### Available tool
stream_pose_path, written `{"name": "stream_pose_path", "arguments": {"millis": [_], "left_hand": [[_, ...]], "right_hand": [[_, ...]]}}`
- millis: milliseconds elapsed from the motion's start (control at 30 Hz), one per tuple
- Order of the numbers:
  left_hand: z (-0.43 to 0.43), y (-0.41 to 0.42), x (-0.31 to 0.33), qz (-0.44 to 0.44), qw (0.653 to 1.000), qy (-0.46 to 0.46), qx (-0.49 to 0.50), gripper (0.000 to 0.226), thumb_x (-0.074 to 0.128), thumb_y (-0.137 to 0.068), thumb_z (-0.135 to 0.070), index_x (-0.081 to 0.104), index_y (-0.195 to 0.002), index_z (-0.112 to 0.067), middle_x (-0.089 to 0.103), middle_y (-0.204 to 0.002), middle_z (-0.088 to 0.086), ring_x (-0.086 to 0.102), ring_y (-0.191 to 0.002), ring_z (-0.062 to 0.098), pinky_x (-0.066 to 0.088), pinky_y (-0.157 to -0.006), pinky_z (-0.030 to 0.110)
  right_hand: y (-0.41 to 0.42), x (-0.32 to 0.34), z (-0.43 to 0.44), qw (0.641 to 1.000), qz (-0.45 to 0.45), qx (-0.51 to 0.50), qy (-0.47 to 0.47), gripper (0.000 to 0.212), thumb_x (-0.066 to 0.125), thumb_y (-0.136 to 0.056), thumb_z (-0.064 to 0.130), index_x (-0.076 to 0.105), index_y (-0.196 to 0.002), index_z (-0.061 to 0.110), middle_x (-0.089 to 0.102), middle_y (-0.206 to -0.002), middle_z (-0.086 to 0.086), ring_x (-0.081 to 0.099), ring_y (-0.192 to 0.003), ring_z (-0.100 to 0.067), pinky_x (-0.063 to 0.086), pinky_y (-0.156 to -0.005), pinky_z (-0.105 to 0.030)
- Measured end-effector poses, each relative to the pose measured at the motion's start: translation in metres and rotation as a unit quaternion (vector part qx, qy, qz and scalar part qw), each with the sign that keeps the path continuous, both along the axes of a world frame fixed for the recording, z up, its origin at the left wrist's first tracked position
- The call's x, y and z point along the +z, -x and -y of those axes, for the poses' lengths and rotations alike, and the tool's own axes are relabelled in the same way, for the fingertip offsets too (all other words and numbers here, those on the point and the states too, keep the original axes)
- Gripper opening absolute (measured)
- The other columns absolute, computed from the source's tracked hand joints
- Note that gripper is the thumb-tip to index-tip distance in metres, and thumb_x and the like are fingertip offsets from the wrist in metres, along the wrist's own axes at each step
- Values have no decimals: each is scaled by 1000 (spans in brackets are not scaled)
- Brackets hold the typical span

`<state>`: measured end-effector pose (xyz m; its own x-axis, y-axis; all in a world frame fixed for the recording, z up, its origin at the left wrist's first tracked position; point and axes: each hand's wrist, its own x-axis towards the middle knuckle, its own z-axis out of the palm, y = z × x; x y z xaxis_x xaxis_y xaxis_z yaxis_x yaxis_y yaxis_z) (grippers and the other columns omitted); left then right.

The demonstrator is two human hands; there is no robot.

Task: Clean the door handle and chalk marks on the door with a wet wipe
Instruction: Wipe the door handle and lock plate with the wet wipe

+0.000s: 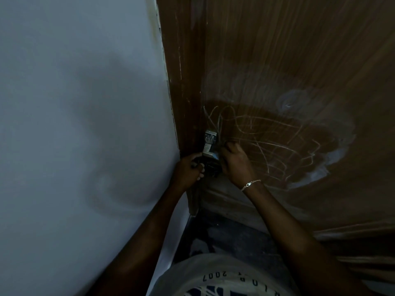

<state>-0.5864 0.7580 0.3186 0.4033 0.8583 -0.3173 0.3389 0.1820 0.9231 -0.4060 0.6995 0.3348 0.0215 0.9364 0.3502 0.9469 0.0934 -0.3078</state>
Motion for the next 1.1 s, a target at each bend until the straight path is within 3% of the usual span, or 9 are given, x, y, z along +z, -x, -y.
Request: {"name": "stream_pose_path", "arguments": {"millis": [167, 333, 500, 600, 733, 867, 1100], "left_hand": [[-1, 0, 1, 5, 1000, -3, 3, 44, 57, -97, -8, 54, -139, -18, 67, -88, 2, 65, -70, 13, 54, -63, 21], [-2, -2, 1, 12, 1000, -10, 12, 40, 55, -98, -7, 55, -137, -15, 67, -87, 3, 65, -70, 15, 54, -65, 23], [-4, -1, 1, 12, 1000, -15, 14, 37, 54, -99, -7, 57, -135, -14, 68, -88, 7, 65, -73, 17, 54, -67, 25], [-3, -2, 0, 15, 1000, -12, 21, 38, 53, -98, -3, 59, -133, -13, 69, -84, 3, 65, -72, 16, 54, -64, 22], [-4, -6, 1, 17, 999, 0, 39, 35, 51, -98, -3, 61, -130, -13, 69, -83, 3, 65, -72, 16, 54, -64, 20], [-3, -7, 0, 18, 999, -5, 42, 35, 51, -98, -2, 62, -130, -10, 70, -84, 7, 66, -71, 17, 54, -62, 20], [-3, -10, 1, 23, 998, -14, 49, 30, 52, -98, -7, 67, -124, -12, 72, -81, 7, 69, -73, 21, 56, -68, 30]], "right_hand": [[-9, 0, 5, 1000, -5, 10, 1, 22, 65, -90, 19, 67, -111, 11, 57, -113, -8, 52, -97, -24, 49, -78, -34], [4, 2, -12, 1000, -1, 24, 11, 20, 69, -83, 5, 71, -103, 9, 60, -103, -11, 56, -90, -30, 51, -73, -38], [0, 2, -4, 999, 4, 43, -6, 26, 67, -82, 2, 71, -106, 9, 59, -108, -10, 52, -94, -27, 44, -76, -29], [2, 4, -13, 1000, 10, 15, 1, 22, 70, -81, 3, 71, -102, 8, 59, -106, -13, 54, -92, -30, 49, -73, -34], [29, 1, -24, 1000, 22, -10, 19, 20, 70, -80, 7, 69, -101, 7, 57, -118, -17, 54, -95, -34, 52, -73, -38], [21, 0, -12, 1000, 19, -13, 10, 18, 70, -80, 4, 68, -98, 7, 57, -112, -15, 52, -91, -31, 49, -68, -35], [36, 11, -30, 1000, -19, 2, -1, 24, 76, -71, -4, 69, -93, 1, 64, -99, -18, 63, -81, -35, 52, -65, -32]]}}
